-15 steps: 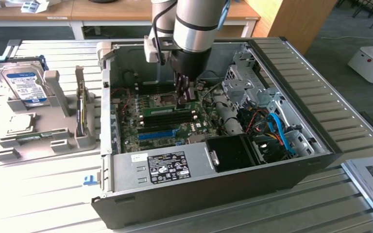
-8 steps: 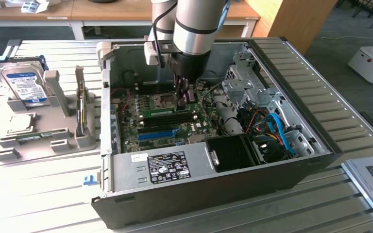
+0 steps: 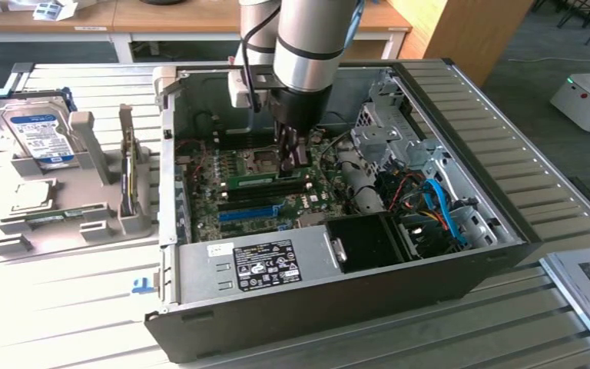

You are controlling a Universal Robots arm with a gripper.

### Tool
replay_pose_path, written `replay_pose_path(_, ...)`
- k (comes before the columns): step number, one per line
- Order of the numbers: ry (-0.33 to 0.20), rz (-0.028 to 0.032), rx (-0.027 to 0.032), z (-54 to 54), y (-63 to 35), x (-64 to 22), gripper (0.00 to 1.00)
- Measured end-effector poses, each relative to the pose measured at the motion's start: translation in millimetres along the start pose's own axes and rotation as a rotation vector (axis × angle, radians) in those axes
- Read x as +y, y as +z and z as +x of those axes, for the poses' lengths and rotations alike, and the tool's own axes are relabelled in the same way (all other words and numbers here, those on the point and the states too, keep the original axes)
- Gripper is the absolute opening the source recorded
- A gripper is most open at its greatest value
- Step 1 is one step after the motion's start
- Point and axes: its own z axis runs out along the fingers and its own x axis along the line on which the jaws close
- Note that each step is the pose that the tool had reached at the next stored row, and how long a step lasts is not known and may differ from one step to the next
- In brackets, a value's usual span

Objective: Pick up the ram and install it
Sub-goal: 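Insert the ram into the slot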

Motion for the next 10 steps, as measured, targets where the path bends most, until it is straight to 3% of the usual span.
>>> replay_pose_path(10,0.0,-0.0001,0.0003,0.2,5.7,-0.2,0.12)
